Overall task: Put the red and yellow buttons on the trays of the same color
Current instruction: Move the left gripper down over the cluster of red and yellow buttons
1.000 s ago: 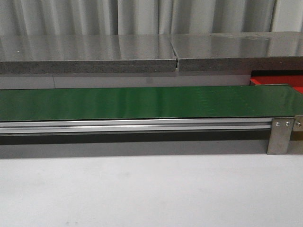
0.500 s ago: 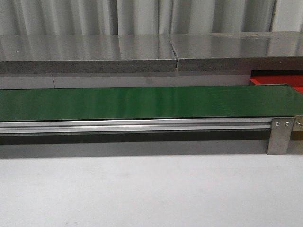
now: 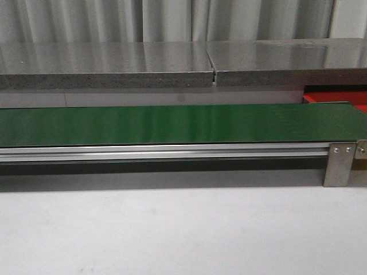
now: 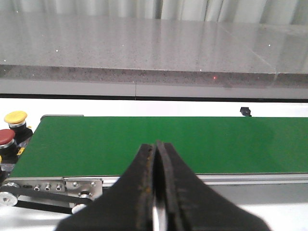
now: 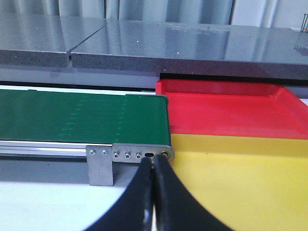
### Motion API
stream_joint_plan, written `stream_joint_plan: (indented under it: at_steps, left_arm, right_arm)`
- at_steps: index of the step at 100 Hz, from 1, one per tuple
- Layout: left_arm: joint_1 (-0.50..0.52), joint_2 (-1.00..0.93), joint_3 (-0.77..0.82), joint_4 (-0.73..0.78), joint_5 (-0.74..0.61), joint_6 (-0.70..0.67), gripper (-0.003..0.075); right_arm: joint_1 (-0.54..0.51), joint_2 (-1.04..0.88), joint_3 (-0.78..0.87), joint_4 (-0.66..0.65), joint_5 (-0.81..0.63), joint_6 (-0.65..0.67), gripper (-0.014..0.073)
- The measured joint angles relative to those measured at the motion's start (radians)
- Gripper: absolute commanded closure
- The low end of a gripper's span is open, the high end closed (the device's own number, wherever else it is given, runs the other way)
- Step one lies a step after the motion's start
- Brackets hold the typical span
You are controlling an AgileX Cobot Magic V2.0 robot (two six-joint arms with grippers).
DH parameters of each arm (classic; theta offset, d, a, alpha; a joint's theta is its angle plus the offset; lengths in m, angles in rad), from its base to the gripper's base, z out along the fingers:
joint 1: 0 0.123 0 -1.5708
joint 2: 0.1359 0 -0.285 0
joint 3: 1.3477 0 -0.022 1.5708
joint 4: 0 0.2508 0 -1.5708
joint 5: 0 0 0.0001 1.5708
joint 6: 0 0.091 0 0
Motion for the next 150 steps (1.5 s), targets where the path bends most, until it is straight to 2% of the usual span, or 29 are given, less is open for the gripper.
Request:
stream_joint_plan:
  at_steps: [25, 33, 40, 59, 66, 86, 104, 121, 150]
  left_arm:
    - [0.000, 0.139, -0.062, 0.014, 0.016, 0.002, 0.0732]
    - [0.000, 0.178, -0.078, 0.028, 0.018, 0.002, 0.0678]
    - [0.000, 0.210, -0.089, 0.034, 0.019, 0.002, 0.0582]
    - [0.000, 0.272, -0.095, 0.042, 0.014, 0.002, 0.0224]
    - [0.000, 0.286, -0.095, 0.049, -0.003, 0.002, 0.0169]
    - [0.000, 0.322, -0.098, 0.077, -0.086, 0.002, 0.0190]
    - [0.028, 0.419, -0.176, 0.052, -0.040, 0.002, 0.0198]
    - [0.129, 0.555, -0.286, 0.007, 0.056, 0.002, 0.0198]
    - [0.362, 0.802, -0.487, -0.035, 0.275, 0.002, 0.0199]
  right_arm:
    - [0.000, 0.000, 0.000, 0.000, 0.000, 0.000, 0.0660]
    - [0.000, 0.000, 0.000, 0.000, 0.000, 0.000, 0.0660]
    - [0.000, 0.000, 0.000, 0.000, 0.000, 0.000, 0.0660]
    - [0.000, 0.000, 0.000, 0.000, 0.000, 0.000, 0.0660]
    - [0.000, 0.000, 0.000, 0.000, 0.000, 0.000, 0.0660]
    - [0.000, 0.000, 0.000, 0.000, 0.000, 0.000, 0.0660]
    - [0.000, 0.000, 0.000, 0.000, 0.015, 0.000, 0.0660]
    - [0.000, 0.000, 0.000, 0.000, 0.026, 0.000, 0.0660]
    - [0.000, 0.000, 0.000, 0.000, 0.027, 0.000, 0.0660]
